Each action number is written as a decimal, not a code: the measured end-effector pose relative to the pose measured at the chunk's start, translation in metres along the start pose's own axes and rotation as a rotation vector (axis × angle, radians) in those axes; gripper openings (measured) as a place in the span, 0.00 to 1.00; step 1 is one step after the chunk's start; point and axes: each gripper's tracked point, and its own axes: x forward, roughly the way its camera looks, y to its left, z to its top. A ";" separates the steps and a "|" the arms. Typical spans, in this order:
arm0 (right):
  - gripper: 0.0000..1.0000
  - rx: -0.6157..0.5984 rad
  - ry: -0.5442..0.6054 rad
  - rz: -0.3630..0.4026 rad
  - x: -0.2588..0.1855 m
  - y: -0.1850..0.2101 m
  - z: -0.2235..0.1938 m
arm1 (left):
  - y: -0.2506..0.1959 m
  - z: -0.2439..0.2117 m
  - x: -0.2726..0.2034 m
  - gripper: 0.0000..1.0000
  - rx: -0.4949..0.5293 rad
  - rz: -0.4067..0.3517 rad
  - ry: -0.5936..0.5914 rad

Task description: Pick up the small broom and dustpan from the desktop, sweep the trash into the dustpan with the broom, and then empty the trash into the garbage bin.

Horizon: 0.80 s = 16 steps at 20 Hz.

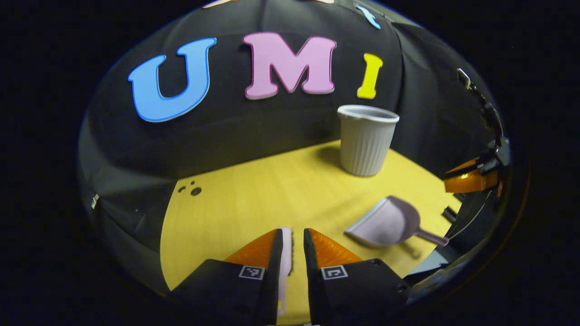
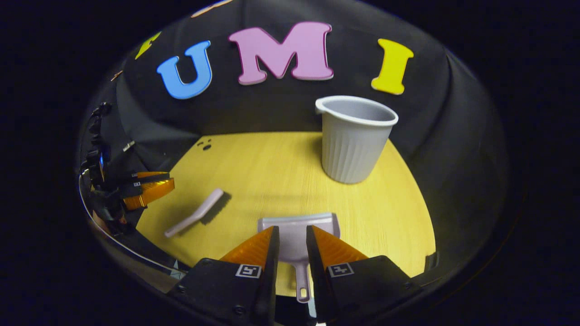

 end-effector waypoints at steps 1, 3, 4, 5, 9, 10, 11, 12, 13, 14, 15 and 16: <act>0.38 0.004 -0.052 -0.002 -0.003 0.001 0.013 | -0.007 0.020 -0.002 0.31 0.000 -0.021 -0.054; 0.38 0.017 -0.142 -0.010 -0.014 0.006 0.033 | -0.013 0.049 -0.006 0.30 0.021 -0.039 -0.136; 0.38 0.024 -0.177 -0.006 -0.019 0.009 0.042 | -0.012 0.060 -0.009 0.31 0.035 -0.039 -0.160; 0.38 0.028 -0.214 -0.011 -0.023 0.009 0.051 | -0.014 0.067 -0.012 0.31 0.046 -0.039 -0.172; 0.46 0.015 -0.308 -0.021 -0.034 0.013 0.073 | -0.022 0.079 -0.021 0.31 0.055 -0.062 -0.202; 0.38 0.007 -0.308 -0.027 -0.034 0.011 0.074 | -0.020 0.077 -0.020 0.31 0.056 -0.060 -0.202; 0.38 0.002 -0.304 -0.030 -0.034 0.011 0.075 | -0.019 0.078 -0.021 0.31 0.056 -0.057 -0.203; 0.38 -0.001 -0.303 -0.033 -0.034 0.009 0.076 | -0.018 0.079 -0.020 0.31 0.060 -0.055 -0.204; 0.38 0.000 -0.301 -0.032 -0.034 0.009 0.078 | -0.017 0.079 -0.020 0.31 0.062 -0.054 -0.198; 0.38 0.001 -0.302 -0.038 -0.033 0.008 0.079 | -0.018 0.078 -0.020 0.31 0.058 -0.063 -0.190; 0.38 0.001 -0.303 -0.043 -0.033 0.006 0.081 | -0.021 0.077 -0.020 0.30 0.051 -0.076 -0.180; 0.38 0.003 -0.302 -0.045 -0.032 0.006 0.083 | -0.021 0.076 -0.018 0.31 0.047 -0.082 -0.175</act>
